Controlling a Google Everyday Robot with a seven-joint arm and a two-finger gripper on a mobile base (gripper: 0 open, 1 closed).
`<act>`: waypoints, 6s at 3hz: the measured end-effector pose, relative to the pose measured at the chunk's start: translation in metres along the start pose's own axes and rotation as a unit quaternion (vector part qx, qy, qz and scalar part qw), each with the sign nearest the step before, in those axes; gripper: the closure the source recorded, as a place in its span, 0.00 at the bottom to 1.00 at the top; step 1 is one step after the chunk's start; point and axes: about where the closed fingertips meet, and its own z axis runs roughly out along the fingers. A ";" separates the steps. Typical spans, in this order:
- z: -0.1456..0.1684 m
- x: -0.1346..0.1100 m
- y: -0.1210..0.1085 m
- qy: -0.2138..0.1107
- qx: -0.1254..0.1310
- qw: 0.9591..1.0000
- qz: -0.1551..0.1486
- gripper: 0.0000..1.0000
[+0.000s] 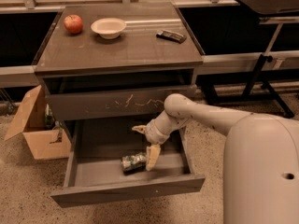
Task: Pick 7up can from middle drawer and place on counter
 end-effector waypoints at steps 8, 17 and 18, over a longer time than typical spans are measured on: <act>0.106 0.052 -0.024 -0.016 -0.002 1.000 0.013 0.36; -0.160 -0.084 -0.019 -0.098 0.129 0.976 -0.148 1.00; -0.205 -0.113 -0.011 -0.078 0.150 0.970 -0.174 1.00</act>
Offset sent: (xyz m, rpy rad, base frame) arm 0.0230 0.0121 -0.0569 0.0220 0.0294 -0.0150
